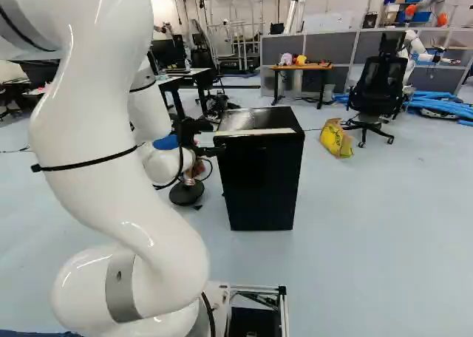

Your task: Grab a drink from the fridge

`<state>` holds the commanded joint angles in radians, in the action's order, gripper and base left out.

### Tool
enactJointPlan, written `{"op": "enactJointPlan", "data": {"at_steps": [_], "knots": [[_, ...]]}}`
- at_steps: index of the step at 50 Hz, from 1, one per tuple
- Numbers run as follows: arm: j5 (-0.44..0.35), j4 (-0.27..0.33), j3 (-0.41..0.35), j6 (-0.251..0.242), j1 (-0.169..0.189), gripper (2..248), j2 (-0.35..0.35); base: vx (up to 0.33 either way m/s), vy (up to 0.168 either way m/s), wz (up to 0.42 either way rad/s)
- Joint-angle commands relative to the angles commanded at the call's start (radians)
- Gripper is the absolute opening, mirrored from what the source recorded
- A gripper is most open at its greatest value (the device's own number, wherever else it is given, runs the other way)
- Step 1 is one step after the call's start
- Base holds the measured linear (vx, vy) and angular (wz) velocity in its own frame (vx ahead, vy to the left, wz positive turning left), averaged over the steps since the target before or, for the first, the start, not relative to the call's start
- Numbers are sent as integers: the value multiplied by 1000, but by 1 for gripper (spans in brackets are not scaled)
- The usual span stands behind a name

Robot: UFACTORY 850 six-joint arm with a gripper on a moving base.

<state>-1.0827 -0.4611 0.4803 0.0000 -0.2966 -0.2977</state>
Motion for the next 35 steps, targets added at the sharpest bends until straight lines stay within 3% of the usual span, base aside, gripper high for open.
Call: {"op": "enactJointPlan", "data": {"at_steps": [35], "knots": [[-172,-185,77,0,-72,247,-147,0,0,0]]}}
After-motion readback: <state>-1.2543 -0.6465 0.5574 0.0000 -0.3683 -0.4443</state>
